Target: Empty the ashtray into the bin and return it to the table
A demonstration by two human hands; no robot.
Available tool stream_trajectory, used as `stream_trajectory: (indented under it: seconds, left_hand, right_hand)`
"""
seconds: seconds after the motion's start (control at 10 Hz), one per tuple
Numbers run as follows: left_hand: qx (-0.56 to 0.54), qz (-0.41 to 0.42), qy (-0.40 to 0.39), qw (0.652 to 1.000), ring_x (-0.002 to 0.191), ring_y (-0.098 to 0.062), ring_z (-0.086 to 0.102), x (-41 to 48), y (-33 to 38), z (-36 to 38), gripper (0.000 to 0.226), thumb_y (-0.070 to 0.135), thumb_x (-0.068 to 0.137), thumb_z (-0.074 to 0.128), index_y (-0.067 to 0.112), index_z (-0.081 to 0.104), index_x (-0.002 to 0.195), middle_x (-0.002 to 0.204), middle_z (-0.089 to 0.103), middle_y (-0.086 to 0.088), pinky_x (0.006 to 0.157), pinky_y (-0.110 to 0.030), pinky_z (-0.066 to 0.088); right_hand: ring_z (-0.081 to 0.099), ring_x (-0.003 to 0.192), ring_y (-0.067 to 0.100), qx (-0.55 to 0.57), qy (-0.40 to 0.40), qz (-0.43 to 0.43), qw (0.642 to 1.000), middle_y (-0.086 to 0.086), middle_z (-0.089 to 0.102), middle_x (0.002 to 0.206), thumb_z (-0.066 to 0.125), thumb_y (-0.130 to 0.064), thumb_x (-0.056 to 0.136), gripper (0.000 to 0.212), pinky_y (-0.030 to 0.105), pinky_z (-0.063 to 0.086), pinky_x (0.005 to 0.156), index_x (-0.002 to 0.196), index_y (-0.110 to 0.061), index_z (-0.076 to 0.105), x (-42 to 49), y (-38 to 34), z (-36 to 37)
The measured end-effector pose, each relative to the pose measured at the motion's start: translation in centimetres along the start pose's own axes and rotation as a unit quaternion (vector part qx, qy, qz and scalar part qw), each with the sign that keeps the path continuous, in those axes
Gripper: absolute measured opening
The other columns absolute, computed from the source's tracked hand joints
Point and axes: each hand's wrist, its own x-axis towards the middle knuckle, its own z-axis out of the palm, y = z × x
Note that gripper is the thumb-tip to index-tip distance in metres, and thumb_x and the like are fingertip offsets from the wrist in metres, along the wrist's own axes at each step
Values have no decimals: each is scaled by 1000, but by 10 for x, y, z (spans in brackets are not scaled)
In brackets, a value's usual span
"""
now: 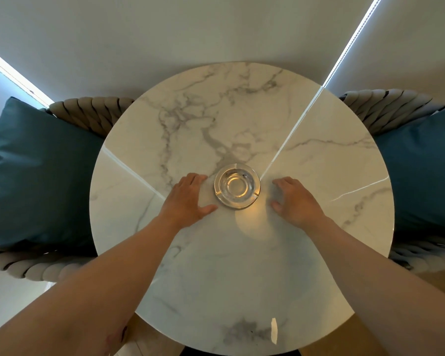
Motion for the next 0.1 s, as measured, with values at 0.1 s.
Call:
stream_trajectory:
  seconds: [0.1]
  left_hand:
    - [-49,-25,-12,998,96,-18,57,-21,0,2,48,35,80,74,19,55,121,113,56,1,89,-36,48]
  right_hand:
    - [56,110,30,5,51,16,999,10,63,116,65,-16,88,31,40,51,84,117,-5,65,-18,0,5]
